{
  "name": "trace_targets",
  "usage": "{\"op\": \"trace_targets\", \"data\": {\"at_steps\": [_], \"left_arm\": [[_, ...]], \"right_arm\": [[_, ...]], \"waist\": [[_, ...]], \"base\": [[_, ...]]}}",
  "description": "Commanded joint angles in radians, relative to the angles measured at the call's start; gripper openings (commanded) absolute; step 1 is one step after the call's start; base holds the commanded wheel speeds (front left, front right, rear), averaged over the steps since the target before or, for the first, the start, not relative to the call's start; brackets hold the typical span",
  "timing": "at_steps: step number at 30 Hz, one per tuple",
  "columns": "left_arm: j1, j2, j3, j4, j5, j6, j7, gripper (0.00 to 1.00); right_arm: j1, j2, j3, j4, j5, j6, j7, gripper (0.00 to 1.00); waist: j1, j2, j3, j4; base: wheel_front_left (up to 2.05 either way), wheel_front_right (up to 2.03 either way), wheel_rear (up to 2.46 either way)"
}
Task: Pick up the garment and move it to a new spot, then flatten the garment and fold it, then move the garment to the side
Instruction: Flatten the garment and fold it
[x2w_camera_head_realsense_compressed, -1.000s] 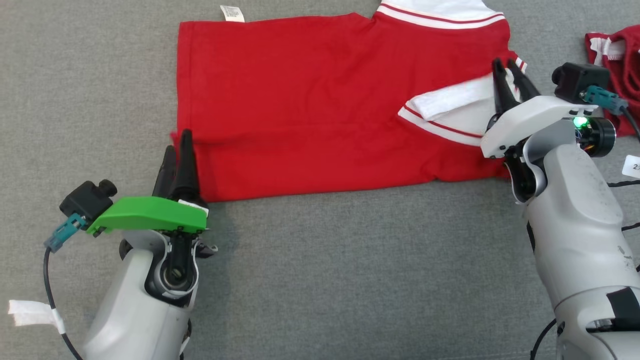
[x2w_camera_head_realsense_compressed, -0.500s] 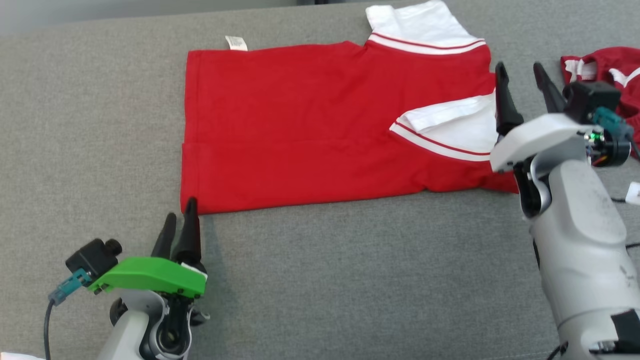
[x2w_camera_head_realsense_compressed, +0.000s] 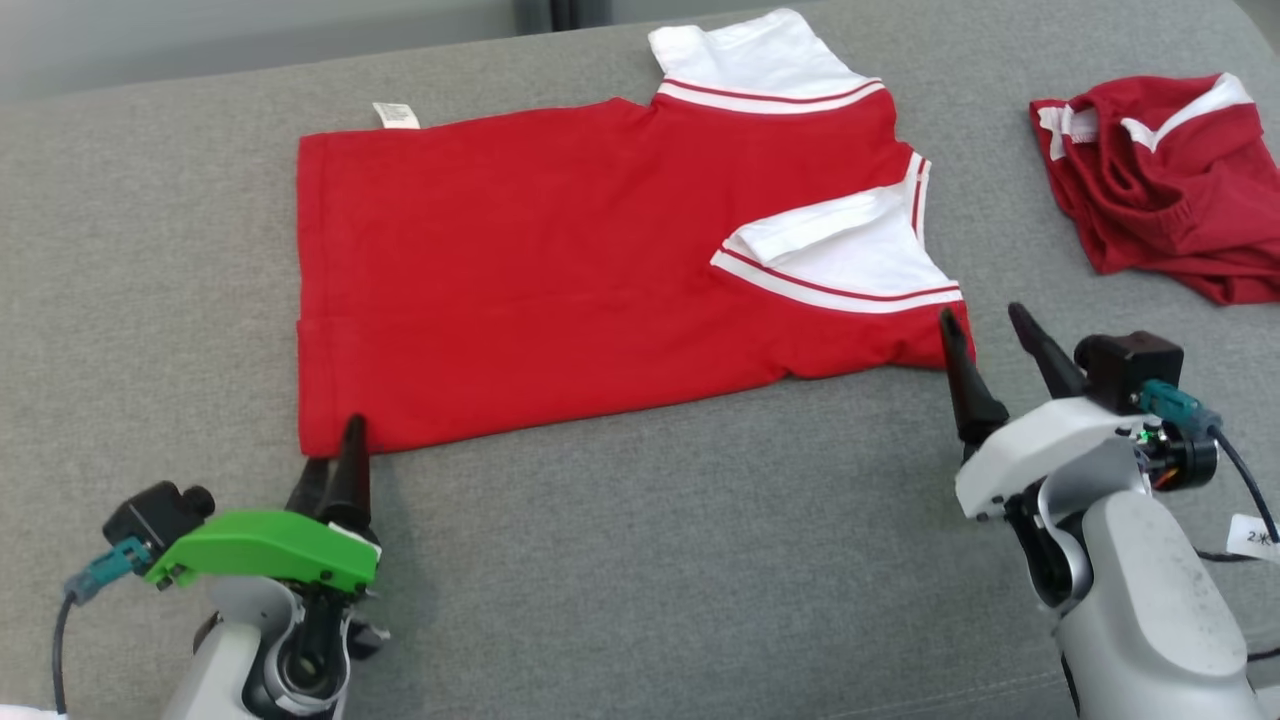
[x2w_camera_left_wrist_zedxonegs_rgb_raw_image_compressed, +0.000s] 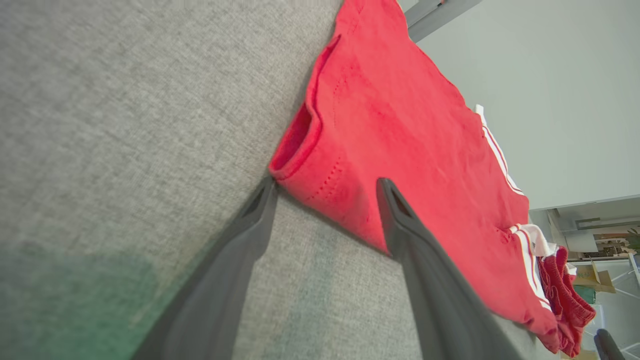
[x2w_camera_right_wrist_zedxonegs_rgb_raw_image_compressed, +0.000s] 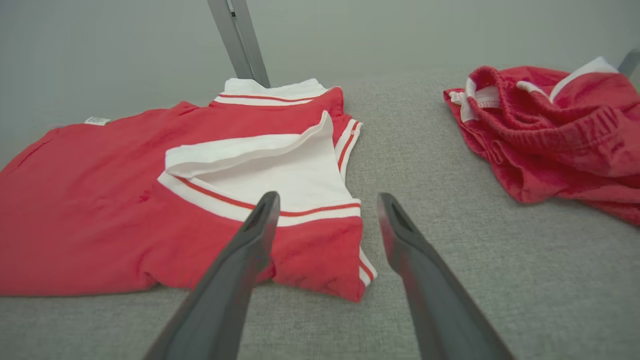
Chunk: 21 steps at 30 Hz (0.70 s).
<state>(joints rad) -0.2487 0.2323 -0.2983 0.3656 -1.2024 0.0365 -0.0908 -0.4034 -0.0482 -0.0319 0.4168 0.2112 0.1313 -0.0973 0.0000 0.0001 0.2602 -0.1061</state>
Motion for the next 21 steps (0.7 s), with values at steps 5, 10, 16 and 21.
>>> {"op": "trace_targets", "data": {"at_steps": [5,10,16,21], "left_arm": [[-0.050,0.010,0.014,0.025,0.011,-0.018,-0.031,0.08],[-0.075,0.009,0.011,0.033,0.028,-0.033,-0.057,0.00],[-0.093,0.002,0.008,0.039,0.038,-0.046,-0.073,0.00],[-0.099,-0.009,0.001,0.043,0.039,-0.057,-0.082,0.00]], "right_arm": [[0.049,-0.004,-0.004,-0.015,0.032,-0.001,0.084,1.00],[0.012,-0.003,-0.012,0.026,0.073,-0.001,0.123,1.00],[-0.055,-0.003,-0.023,0.115,0.124,-0.001,0.143,1.00],[-0.104,-0.003,-0.030,0.197,0.147,-0.001,0.150,0.95]], "waist": [[0.0000,-0.0001,0.024,-0.019],[0.0000,-0.0001,0.034,-0.012],[0.0000,-0.0001,0.044,0.012],[0.0000,-0.0001,0.049,0.029]], "base": [[0.00,0.00,0.00],[0.00,0.00,0.00],[0.00,0.00,0.00],[0.00,0.00,0.00]]}}
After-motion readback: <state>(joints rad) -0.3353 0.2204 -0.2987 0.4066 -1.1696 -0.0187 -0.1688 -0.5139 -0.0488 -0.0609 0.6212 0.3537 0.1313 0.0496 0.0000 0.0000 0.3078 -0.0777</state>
